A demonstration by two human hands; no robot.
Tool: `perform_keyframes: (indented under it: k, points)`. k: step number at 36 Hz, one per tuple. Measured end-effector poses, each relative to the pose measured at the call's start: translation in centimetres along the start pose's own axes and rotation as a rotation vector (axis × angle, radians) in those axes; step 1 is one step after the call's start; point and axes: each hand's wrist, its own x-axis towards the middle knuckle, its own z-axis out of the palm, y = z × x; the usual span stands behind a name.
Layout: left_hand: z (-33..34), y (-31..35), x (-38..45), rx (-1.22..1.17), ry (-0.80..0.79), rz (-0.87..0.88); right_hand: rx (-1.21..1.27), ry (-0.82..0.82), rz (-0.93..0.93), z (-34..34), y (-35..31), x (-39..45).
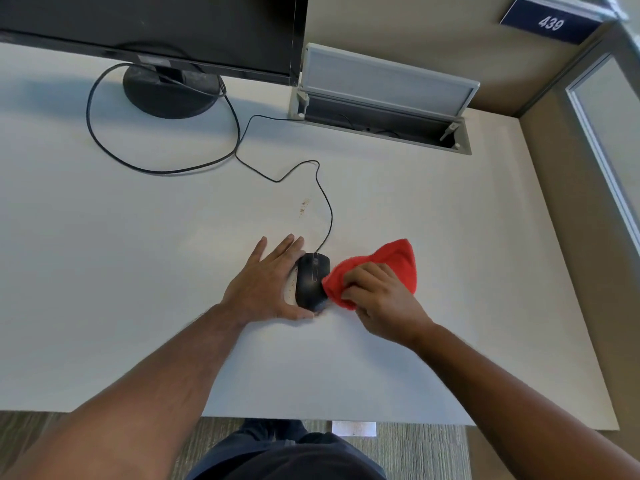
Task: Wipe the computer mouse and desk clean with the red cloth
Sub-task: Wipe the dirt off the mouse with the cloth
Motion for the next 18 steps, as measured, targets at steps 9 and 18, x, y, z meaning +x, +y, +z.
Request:
perform_keyframes:
  k: [9,18]
  points:
    - [0.3,0.0,-0.1,0.059,0.023,0.044,0.070,-0.147,-0.164,1.8,-3.1,2.3]
    - [0.3,0.0,0.0,0.072,0.014,0.027,-0.057,-0.195,-0.291,0.8,-1.9,1.5]
